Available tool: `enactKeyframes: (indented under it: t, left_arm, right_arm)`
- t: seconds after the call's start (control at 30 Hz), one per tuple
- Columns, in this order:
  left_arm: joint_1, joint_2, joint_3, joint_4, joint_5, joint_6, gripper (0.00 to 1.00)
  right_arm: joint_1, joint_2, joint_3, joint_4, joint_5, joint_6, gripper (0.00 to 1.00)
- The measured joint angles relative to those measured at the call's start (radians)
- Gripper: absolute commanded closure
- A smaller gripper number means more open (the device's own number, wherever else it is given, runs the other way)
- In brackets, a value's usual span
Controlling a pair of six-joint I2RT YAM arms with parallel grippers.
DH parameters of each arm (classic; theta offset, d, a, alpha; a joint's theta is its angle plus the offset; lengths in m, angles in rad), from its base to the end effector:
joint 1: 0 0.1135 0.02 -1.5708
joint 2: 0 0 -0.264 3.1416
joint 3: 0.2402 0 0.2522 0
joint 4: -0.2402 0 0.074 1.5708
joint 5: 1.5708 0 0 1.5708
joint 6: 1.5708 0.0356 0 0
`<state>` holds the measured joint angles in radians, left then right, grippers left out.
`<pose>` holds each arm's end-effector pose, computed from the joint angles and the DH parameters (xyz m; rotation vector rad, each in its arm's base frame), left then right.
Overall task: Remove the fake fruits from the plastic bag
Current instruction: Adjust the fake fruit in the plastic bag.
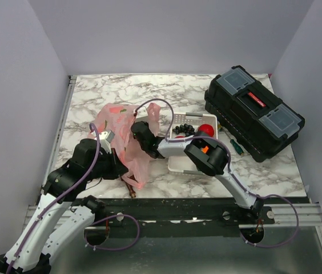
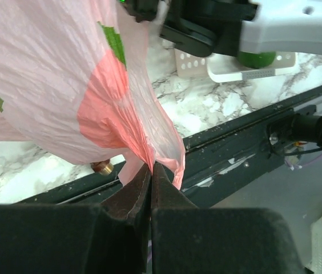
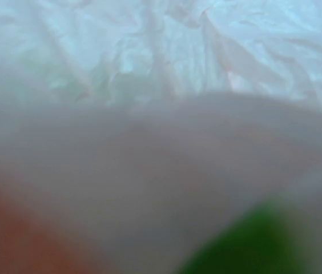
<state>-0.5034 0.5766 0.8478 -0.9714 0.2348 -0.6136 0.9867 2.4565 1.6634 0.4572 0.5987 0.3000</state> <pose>0.0851 -0.0563 0.3109 -0.0007 2.3953 -0.8286 0.3127 0.4366 0.1140 -0.2366 1.8439 0.3251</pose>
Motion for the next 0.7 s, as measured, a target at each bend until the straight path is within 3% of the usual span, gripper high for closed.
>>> enactKeyframes:
  t: [0.4, 0.7]
  left_arm:
    - [0.000, 0.017, 0.000, -0.055, -0.108, 0.038, 1.00]
    - [0.000, 0.027, 0.035, -0.079, -0.110, 0.071, 1.00]
  right_arm:
    - [0.000, -0.255, -0.327, 0.176, -0.020, -0.092, 0.69]
    - [0.000, -0.291, -0.413, 0.192, -0.029, -0.045, 0.37]
